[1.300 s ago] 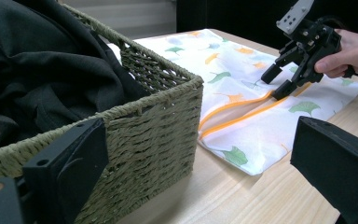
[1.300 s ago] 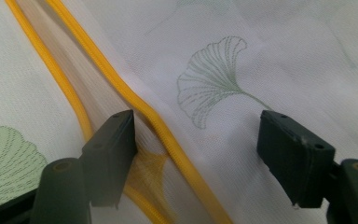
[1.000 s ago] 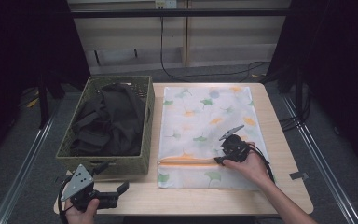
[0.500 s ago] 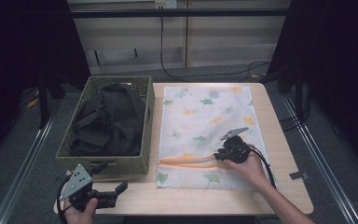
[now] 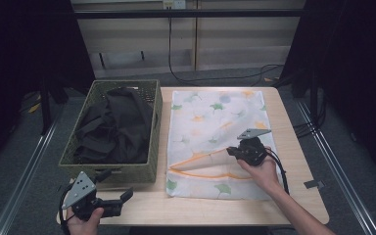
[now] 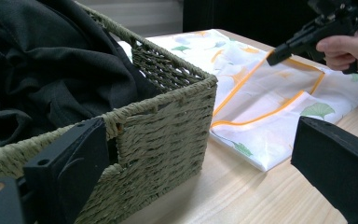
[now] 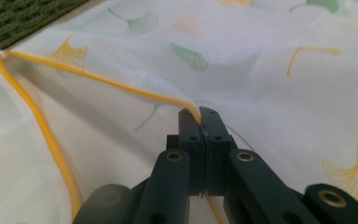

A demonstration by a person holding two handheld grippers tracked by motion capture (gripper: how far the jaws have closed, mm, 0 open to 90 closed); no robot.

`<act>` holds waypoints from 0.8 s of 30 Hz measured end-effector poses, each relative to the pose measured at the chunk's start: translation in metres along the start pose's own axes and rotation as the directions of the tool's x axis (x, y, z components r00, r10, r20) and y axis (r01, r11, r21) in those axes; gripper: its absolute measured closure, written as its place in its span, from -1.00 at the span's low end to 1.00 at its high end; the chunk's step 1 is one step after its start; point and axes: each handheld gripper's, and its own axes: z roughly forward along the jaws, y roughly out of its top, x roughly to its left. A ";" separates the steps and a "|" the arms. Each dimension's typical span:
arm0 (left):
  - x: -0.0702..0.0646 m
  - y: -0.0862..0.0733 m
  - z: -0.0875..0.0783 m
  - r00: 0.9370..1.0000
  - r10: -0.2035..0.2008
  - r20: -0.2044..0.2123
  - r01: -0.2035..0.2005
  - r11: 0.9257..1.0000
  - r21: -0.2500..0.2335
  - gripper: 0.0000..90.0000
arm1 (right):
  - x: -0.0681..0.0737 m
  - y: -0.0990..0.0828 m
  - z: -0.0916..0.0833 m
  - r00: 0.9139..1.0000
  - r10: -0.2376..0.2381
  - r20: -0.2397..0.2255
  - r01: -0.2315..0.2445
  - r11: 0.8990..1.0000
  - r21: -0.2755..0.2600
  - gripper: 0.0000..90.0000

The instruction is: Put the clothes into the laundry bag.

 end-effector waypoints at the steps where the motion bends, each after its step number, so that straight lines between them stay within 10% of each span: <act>1: 0.000 0.000 0.000 1.000 0.002 0.001 -0.002 1.000 0.000 -0.92 | 0.000 0.004 -0.001 1.000 -0.013 0.005 0.013 1.000 -0.011 0.98; 14: -0.002 0.000 0.003 1.000 0.009 0.024 -0.010 1.000 0.012 -0.92 | -0.006 0.036 -0.015 0.999 0.025 -0.024 -0.029 0.986 -0.166 0.98; 24: 0.005 0.011 0.002 0.999 0.009 0.043 -0.010 1.000 0.024 -0.90 | -0.008 0.060 -0.031 0.998 0.043 -0.043 -0.054 0.953 -0.299 0.99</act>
